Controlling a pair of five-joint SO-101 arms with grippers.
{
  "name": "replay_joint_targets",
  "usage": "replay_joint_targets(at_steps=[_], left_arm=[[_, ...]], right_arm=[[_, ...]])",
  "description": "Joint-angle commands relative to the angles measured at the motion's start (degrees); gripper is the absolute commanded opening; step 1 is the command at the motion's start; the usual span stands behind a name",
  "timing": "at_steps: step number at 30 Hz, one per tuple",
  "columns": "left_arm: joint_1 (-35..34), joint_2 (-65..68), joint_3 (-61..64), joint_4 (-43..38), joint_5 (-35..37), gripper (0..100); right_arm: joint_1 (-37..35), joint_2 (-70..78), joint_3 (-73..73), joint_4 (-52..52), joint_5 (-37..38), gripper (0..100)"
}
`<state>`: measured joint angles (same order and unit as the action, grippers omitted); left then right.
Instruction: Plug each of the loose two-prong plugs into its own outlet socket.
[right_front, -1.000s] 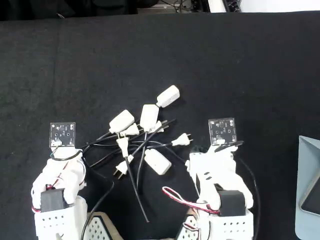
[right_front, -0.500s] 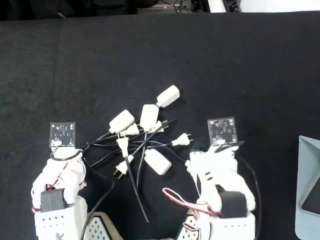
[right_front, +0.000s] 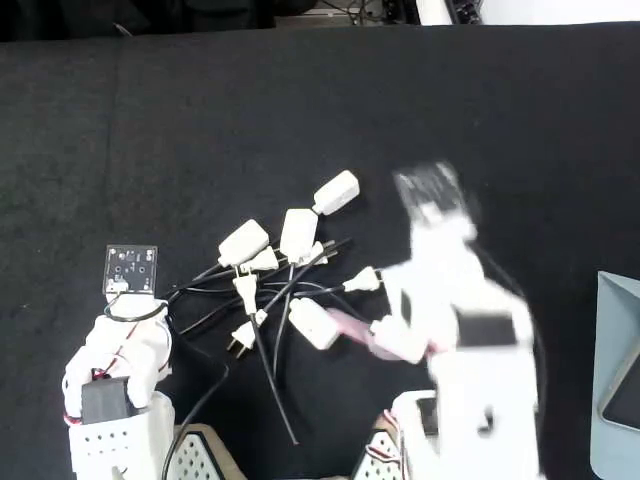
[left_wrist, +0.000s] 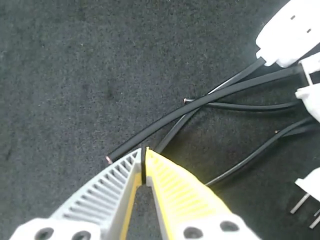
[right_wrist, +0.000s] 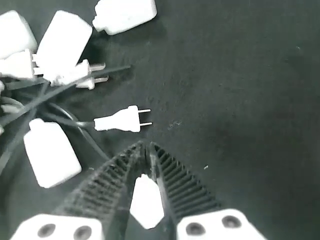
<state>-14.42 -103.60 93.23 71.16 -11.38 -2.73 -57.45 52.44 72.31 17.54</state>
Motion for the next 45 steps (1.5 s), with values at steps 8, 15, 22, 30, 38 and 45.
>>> replay_joint_targets(at_steps=[8,15,22,30,38,45], left_arm=[[-0.3,-0.3,-0.8,-1.1,-0.8,3],[-0.3,-0.3,-0.8,-1.1,-0.8,3],[-0.3,-0.3,-0.8,-1.1,-0.8,3],[-0.4,-0.3,-0.8,-1.1,-0.8,3],[-0.4,-0.3,-0.8,-1.1,-0.8,3],[-0.4,-0.3,-0.8,-1.1,-0.8,3]], right_arm=[[-7.4,10.4,2.1,-7.7,21.2,5.6],[-9.5,14.0,7.7,-15.0,21.1,26.8],[-12.6,20.4,9.5,-20.7,24.2,26.6],[-12.6,29.3,9.5,-28.1,24.2,26.6],[-12.5,36.0,8.9,-32.2,24.3,19.6],[-12.4,39.1,4.2,-27.4,24.3,11.5]])
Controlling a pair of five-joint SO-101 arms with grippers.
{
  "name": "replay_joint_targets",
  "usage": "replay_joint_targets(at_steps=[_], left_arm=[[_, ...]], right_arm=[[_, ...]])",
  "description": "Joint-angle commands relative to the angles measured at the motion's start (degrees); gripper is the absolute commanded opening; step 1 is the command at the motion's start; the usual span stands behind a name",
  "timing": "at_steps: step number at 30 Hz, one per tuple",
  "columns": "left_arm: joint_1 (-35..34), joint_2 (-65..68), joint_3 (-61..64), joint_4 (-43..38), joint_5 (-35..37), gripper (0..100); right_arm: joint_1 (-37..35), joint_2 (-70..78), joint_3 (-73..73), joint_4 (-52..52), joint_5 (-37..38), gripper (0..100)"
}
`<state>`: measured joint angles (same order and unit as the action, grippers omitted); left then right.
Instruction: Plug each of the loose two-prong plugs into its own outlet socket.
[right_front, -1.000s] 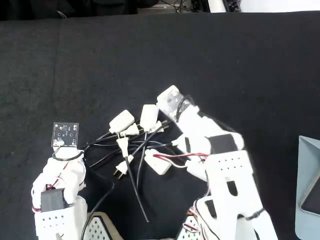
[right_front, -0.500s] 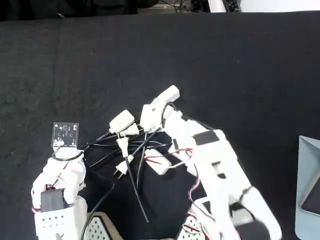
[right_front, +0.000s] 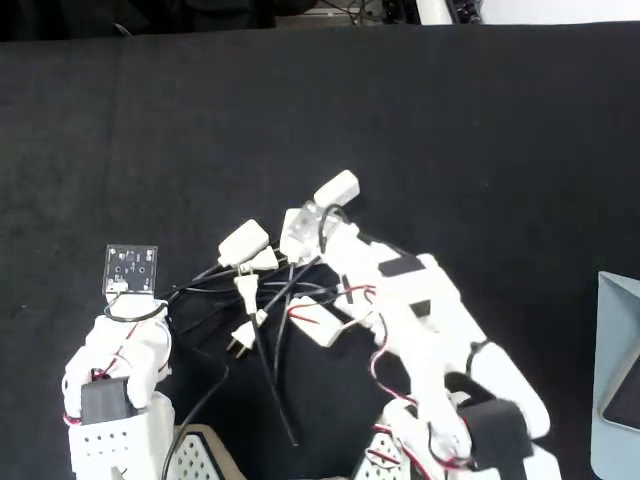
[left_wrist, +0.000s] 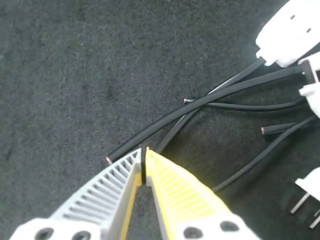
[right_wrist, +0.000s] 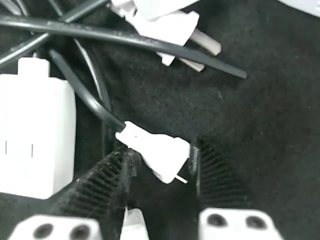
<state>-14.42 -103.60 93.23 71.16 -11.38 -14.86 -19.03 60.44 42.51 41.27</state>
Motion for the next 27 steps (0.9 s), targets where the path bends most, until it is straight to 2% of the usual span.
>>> replay_joint_targets(at_steps=[1,5,10,17,19,23,27], left_arm=[[-0.4,-0.3,-0.8,-1.1,-0.8,3],[-0.4,-0.3,-0.7,-1.1,-0.8,3],[-0.4,-0.3,-0.7,-1.1,-0.8,3],[-0.4,-0.3,-0.7,-1.1,-0.8,3],[-0.4,-0.3,-0.7,-1.1,-0.8,3],[-0.4,-0.3,-0.2,-1.1,-0.8,3],[-0.4,-0.3,-0.2,-1.1,-0.8,3]], right_arm=[[-0.3,0.7,-4.9,3.7,0.5,9.9],[-0.3,0.7,-11.3,12.1,1.4,0.9],[-0.3,0.8,-17.3,19.0,-1.1,1.1],[-0.3,1.7,-18.7,22.5,-5.5,1.2],[0.6,3.7,-18.9,22.5,-6.3,2.5],[3.8,9.8,-20.6,20.7,-6.3,12.4],[5.8,12.4,-22.4,19.0,-6.1,13.0]])
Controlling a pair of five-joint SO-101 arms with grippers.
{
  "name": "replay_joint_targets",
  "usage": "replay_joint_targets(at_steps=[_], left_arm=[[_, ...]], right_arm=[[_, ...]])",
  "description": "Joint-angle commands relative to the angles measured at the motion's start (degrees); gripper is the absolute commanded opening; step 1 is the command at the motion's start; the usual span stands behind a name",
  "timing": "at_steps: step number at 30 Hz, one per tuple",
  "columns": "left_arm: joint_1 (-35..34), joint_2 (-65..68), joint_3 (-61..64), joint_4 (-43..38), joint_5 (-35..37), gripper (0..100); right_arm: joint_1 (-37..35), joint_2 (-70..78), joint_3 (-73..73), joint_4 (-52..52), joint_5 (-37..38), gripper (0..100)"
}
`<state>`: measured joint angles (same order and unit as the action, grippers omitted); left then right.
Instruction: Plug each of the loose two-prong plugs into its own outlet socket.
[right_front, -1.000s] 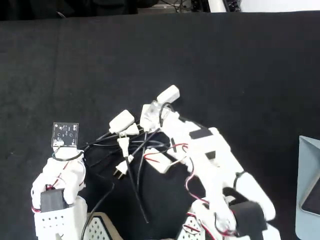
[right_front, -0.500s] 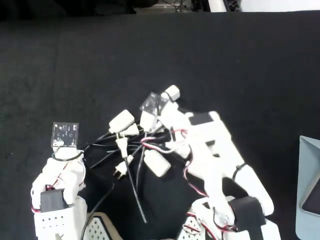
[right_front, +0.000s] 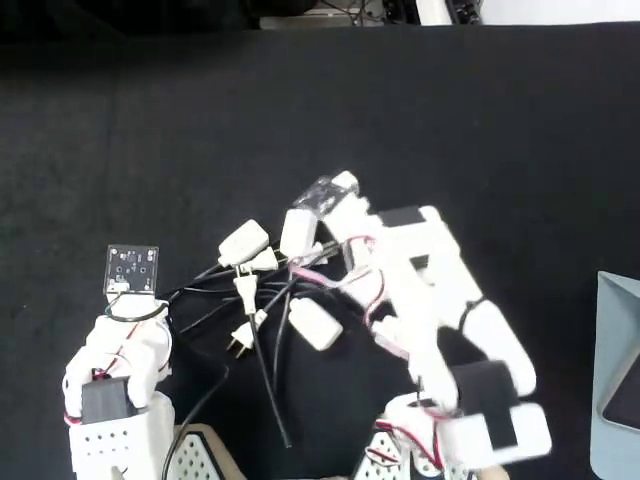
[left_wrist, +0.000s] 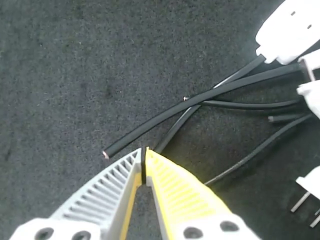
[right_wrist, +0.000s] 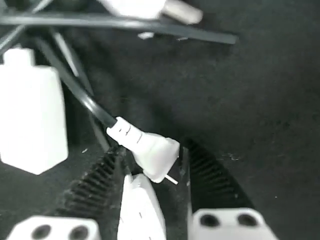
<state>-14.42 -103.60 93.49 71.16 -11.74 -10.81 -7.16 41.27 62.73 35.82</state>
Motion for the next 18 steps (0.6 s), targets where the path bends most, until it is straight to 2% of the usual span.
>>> replay_joint_targets(at_steps=[1,6,11,18], left_arm=[[-0.4,-0.3,-0.5,-1.1,-0.4,3],[-0.3,-0.3,-0.4,-1.1,-0.4,3],[-0.1,-0.3,-0.3,-1.1,-0.4,3],[-0.1,-0.3,-0.3,-1.1,-0.4,3]], right_arm=[[1.7,0.1,-3.1,-1.3,-0.6,13.0],[0.3,-4.4,-2.2,-0.4,-0.6,13.7],[-0.4,-8.0,-0.7,1.3,-0.6,22.0],[-0.7,-8.7,1.0,1.5,2.8,21.9]])
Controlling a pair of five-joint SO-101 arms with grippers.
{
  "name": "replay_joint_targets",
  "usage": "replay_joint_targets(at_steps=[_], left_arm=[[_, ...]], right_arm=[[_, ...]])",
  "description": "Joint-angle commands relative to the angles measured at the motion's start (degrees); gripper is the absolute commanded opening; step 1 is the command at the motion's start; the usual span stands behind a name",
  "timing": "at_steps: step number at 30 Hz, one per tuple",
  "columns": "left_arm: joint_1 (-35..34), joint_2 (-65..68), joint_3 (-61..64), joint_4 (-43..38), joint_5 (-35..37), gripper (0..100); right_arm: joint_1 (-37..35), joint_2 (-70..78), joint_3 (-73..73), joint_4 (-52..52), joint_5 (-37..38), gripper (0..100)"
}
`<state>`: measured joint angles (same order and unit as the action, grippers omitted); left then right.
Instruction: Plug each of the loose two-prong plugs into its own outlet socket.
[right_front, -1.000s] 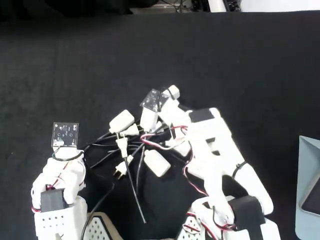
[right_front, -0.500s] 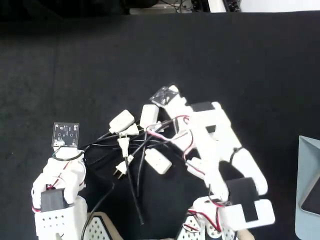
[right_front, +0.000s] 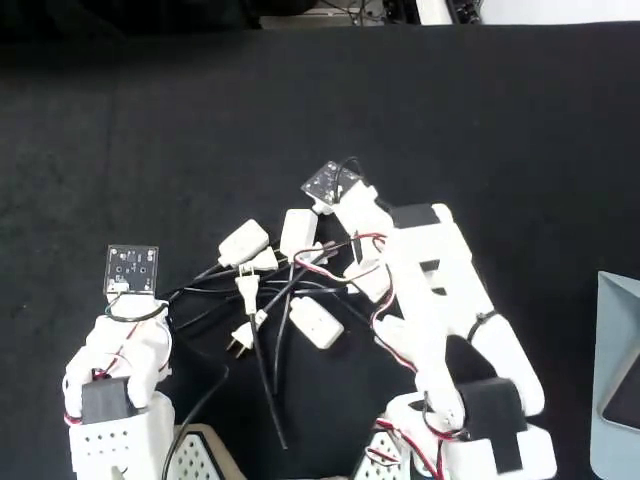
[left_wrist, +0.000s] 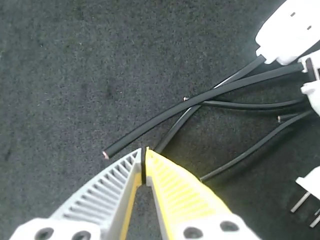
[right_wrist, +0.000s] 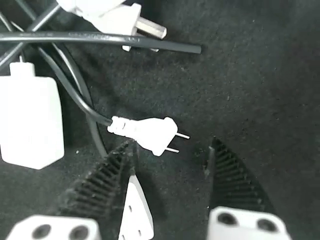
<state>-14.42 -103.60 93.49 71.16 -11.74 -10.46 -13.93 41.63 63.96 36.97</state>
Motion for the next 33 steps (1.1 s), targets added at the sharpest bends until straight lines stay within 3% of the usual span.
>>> replay_joint_targets(at_steps=[1,9,19,27,33], left_arm=[[-0.2,-0.3,-0.3,-1.1,-0.4,3],[-0.2,-0.3,-0.3,-1.1,-0.4,3],[-0.1,-0.3,-0.3,-1.1,-0.4,3],[0.0,-0.3,-0.3,-1.1,-0.4,3],[0.0,-0.3,-0.3,-1.1,-0.4,3]], right_arm=[[-1.1,-2.0,1.6,-0.1,2.6,21.9],[-1.9,-2.0,9.3,-7.1,9.5,17.5],[-1.6,-2.8,8.4,-9.7,9.1,17.0],[-1.9,-15.3,10.6,-5.0,9.5,17.1],[-5.7,-18.1,17.8,-10.9,9.6,20.9]])
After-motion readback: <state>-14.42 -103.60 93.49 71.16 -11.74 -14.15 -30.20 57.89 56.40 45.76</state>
